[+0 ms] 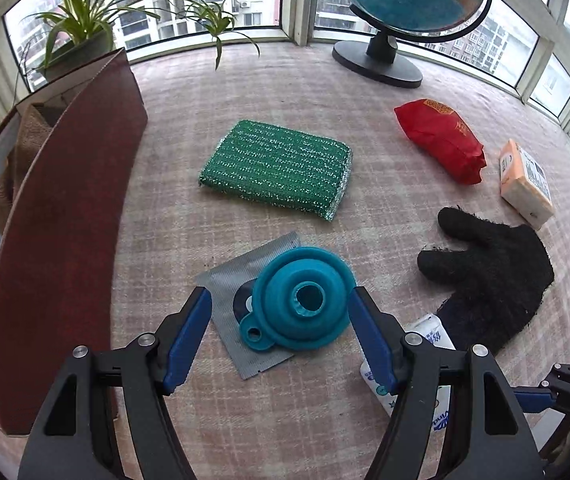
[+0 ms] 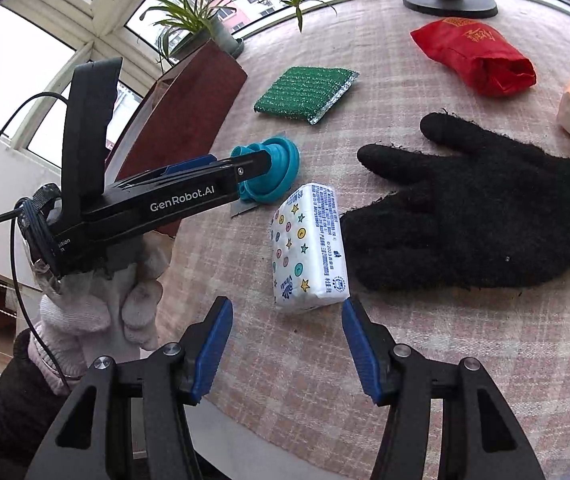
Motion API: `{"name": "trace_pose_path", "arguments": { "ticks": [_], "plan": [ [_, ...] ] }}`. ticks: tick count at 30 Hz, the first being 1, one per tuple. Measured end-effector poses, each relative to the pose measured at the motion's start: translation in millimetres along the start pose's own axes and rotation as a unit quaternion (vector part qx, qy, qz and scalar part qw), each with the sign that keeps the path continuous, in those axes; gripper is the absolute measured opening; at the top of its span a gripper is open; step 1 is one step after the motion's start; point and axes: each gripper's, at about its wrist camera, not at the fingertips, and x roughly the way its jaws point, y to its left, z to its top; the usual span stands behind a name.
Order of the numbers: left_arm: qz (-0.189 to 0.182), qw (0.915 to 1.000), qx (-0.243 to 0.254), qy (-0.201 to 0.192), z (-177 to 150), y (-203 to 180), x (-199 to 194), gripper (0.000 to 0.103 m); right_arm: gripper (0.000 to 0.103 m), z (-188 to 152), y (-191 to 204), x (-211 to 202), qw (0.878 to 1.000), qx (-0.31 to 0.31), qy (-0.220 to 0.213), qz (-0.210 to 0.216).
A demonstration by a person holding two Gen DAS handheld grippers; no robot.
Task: Organize soft objects
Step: 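Grasp the teal silicone funnel with the left gripper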
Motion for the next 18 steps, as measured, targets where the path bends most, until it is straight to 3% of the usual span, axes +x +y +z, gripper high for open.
{"name": "trace_pose_path", "arguments": {
  "ticks": [2,8,18],
  "plan": [
    [-0.007,1.0,-0.003,0.002,0.1,0.0,3.5,0.067,0.053,0.0,-1.0,0.2,1.0,0.004,0.0,-0.001],
    [-0.008,1.0,0.005,0.0,2.3,-2.3,8.5,0.042,0.053,1.0,-2.9,-0.6,1.0,0.009,-0.003,-0.003],
    [-0.017,0.9998,0.01,-0.006,3.5,-1.4,10.5,0.029,0.053,1.7,-3.3,-1.3,1.0,0.017,-0.005,-0.001]
  ]
}}
